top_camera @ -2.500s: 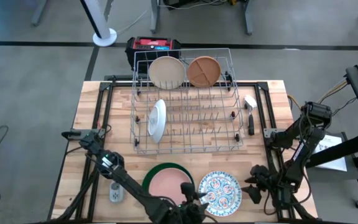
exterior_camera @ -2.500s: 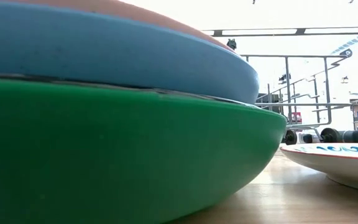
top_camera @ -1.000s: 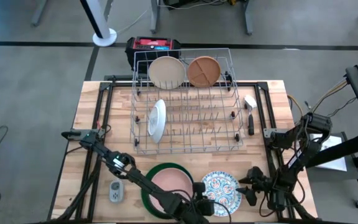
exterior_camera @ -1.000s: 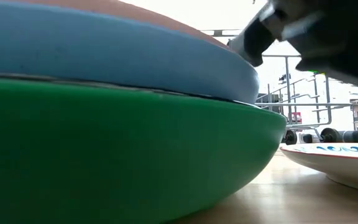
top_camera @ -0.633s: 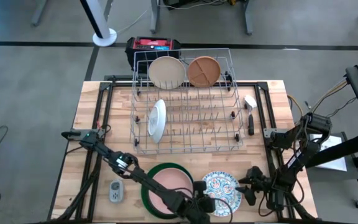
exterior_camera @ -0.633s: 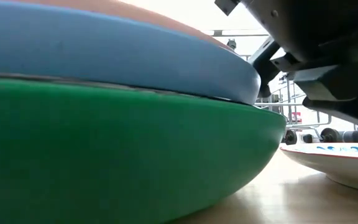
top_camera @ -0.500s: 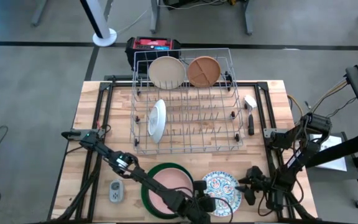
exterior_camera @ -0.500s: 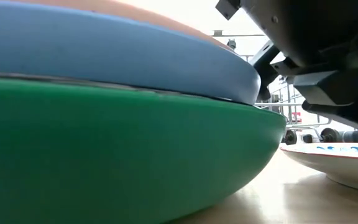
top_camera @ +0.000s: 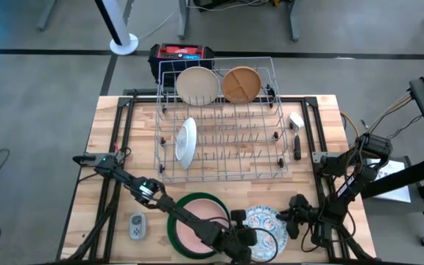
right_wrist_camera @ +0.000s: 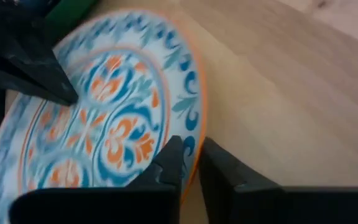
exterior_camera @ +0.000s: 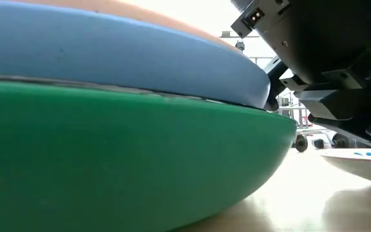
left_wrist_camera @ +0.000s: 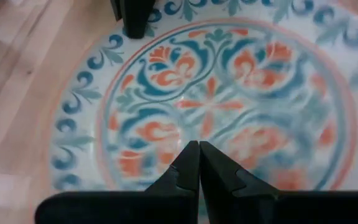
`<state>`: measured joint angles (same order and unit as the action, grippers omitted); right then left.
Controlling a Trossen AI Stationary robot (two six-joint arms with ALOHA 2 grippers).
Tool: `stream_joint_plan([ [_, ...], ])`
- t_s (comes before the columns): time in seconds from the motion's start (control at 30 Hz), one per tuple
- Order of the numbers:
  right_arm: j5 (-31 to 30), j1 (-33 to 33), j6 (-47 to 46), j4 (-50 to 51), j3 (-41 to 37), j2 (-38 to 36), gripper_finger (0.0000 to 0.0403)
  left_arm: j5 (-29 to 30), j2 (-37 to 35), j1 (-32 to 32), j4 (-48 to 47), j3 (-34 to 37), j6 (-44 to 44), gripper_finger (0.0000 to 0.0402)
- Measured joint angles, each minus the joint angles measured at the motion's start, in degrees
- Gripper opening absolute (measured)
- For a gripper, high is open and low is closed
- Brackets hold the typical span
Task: Sort dishes
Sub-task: Put the white patterned plate into the dish rack
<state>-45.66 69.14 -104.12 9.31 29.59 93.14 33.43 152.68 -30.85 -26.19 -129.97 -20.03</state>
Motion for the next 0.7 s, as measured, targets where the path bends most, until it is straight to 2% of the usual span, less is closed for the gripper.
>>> stream_joint_plan([
  [0.3,-0.4,0.0,0.9,1.6,-0.5,-1.1,0.0003,0.5,0.0,0.3,-0.1,0.0,0.0,0.0],
  [0.6,-0.2,0.0,5.5,12.2,0.0,-8.0,0.0001,2.1,0.0,0.3,0.0,-4.8,6.0,0.0],
  [0.7,-0.9,0.0,8.7,14.7,0.7,-10.2,0.0,5.8,-0.5,0.5,-0.1,-4.9,6.9,0.0],
])
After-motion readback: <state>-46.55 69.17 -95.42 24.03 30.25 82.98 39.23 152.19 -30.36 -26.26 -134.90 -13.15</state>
